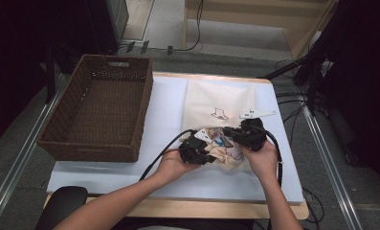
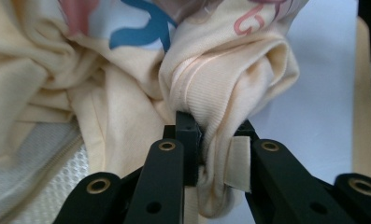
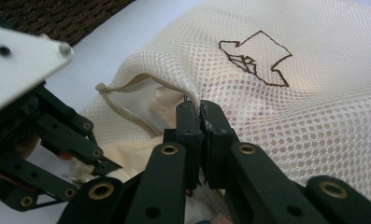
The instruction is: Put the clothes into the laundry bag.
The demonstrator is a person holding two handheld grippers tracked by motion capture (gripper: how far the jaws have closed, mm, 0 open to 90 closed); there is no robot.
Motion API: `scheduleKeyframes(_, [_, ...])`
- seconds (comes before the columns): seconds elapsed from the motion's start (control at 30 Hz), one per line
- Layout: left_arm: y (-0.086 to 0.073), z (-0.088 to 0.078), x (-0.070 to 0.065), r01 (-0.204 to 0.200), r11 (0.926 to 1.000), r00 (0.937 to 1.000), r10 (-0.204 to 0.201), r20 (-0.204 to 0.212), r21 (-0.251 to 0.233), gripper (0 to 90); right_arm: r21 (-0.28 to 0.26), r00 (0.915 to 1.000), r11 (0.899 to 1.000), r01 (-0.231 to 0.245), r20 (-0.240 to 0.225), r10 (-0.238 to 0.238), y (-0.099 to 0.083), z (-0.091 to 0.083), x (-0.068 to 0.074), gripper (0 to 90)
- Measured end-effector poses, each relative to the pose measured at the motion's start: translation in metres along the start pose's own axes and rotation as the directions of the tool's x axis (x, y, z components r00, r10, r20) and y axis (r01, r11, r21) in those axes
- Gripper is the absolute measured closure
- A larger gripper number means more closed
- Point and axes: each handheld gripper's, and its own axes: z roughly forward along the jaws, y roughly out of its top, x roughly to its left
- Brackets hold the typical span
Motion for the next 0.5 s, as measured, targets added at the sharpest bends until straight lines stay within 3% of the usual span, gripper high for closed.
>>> scheduleKeyframes(0.13, [0.005,-0.012,0.003,0.003,0.9998,1.0,-0.003,-0.007,-0.018,81.2,-0.006,1.0,1.0,-0.009,-0.001,0.009,0.0,-0.001,-0.001,88.7])
scheduleKeyframes(0.33, [0.01,-0.026,0.009,0.038,0.9979,0.9991,-0.039,-0.017,-0.052,81.4,-0.012,1.0,1.0,-0.002,-0.006,0.002,0.001,-0.001,0.0,88.7])
scheduleKeyframes(0.5, [0.014,-0.04,0.018,0.054,0.995,0.9966,-0.059,-0.057,-0.084,81.5,-0.015,1.0,1.0,-0.003,-0.007,0.002,0.002,-0.002,0.0,88.8])
